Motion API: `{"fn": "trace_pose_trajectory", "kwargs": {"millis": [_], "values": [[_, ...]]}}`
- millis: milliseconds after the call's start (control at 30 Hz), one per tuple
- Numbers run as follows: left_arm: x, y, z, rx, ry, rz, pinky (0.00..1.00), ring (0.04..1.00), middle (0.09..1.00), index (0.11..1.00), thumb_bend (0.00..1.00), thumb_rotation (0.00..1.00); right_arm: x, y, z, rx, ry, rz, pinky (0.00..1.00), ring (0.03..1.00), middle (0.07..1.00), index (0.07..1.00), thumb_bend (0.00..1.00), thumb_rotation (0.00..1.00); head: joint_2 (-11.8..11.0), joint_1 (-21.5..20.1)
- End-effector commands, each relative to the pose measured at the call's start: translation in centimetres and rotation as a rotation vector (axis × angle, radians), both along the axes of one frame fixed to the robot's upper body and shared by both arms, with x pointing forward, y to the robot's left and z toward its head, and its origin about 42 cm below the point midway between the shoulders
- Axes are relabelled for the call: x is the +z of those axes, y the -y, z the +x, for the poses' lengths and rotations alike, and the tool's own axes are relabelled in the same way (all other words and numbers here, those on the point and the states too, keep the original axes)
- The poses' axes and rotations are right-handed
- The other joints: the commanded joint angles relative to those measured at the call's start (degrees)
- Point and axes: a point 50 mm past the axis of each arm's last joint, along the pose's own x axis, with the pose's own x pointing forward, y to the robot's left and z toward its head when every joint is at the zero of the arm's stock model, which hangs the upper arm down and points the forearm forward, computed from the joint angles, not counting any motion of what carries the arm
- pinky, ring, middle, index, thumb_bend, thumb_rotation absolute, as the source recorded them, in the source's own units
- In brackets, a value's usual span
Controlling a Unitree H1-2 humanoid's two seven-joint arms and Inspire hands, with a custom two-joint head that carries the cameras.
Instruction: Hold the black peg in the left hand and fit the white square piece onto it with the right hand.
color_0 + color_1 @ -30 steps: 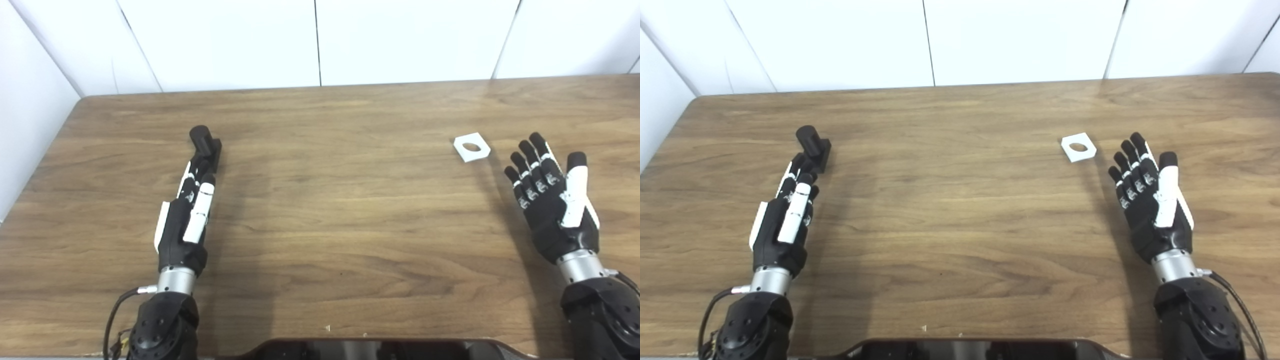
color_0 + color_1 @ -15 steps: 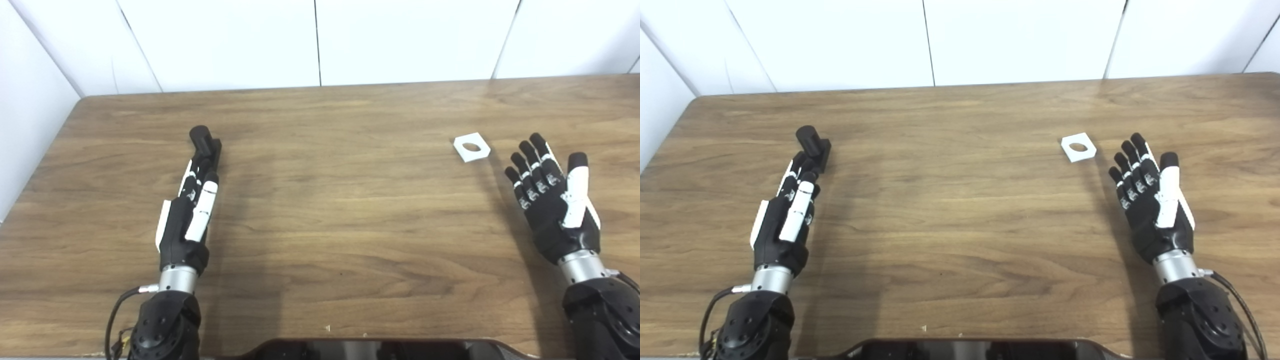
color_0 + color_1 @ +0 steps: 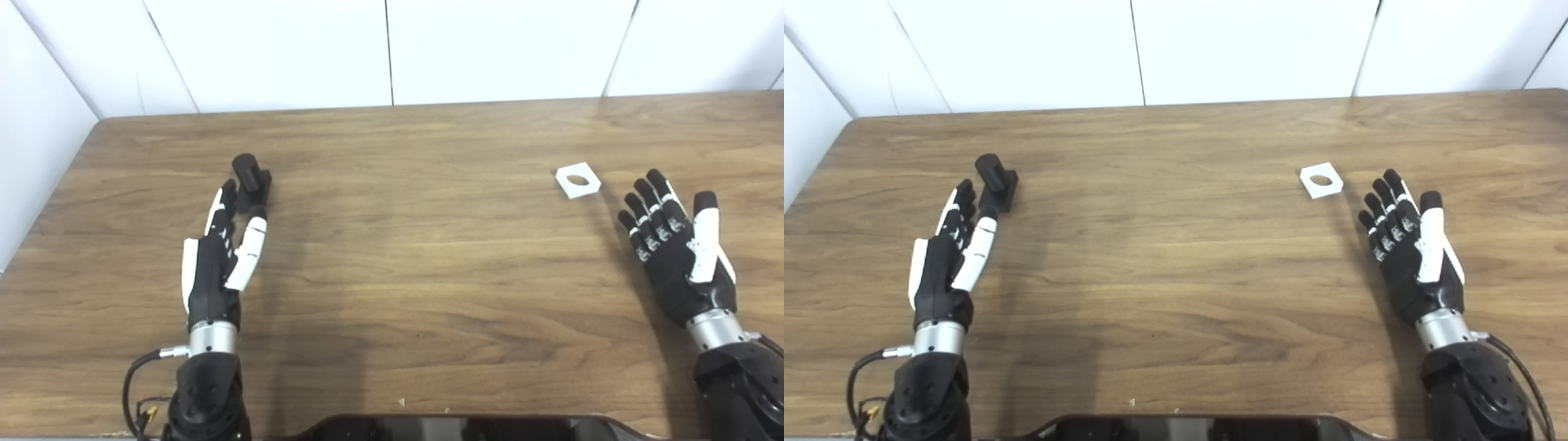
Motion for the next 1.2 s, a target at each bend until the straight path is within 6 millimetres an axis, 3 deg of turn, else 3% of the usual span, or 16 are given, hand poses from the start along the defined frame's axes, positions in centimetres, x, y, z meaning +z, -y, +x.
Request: {"fn": "trace_pose_trajectory", "kwargs": {"millis": [0,367,567,733,933,1167], "values": [[1.9,0.2,0.1,0.075,0.045,0.087,0.93,0.962,0.978,0.965,0.54,0.58,1.7,0.3,0.7,0.020,0.093,-0.018,1.00,1.000,1.000,1.000,0.61,1.00,-0.1,0.2],[3.8,0.3,1.9,0.215,0.024,0.283,0.85,0.934,0.969,0.927,0.70,0.35,1.4,0.2,0.7,0.029,0.092,-0.019,1.00,1.000,1.000,1.000,0.59,1.00,-0.5,0.2],[4.0,-0.2,3.1,0.220,0.016,0.366,0.95,0.997,0.971,0.912,0.74,0.30,1.4,0.0,0.6,0.027,0.093,-0.022,1.00,1.000,1.000,1.000,0.59,1.00,-0.8,0.1],[3.6,-0.5,3.9,0.225,0.010,0.486,0.92,0.998,0.957,0.861,0.76,0.27,1.3,-0.1,0.4,0.023,0.089,-0.015,1.00,1.000,1.000,1.000,0.60,1.00,-1.0,0.1],[3.3,-0.6,5.2,0.241,-0.003,0.597,0.99,1.000,0.965,0.797,0.78,0.28,0.9,-0.1,0.2,0.020,0.083,-0.009,1.00,1.000,1.000,1.000,0.61,1.00,-1.3,0.4],[2.8,-1.0,7.0,0.253,-0.019,0.661,1.00,1.000,0.962,0.778,0.80,0.28,0.4,0.0,0.1,0.021,0.081,-0.005,1.00,1.000,1.000,1.000,0.62,1.00,-1.6,0.5]]}}
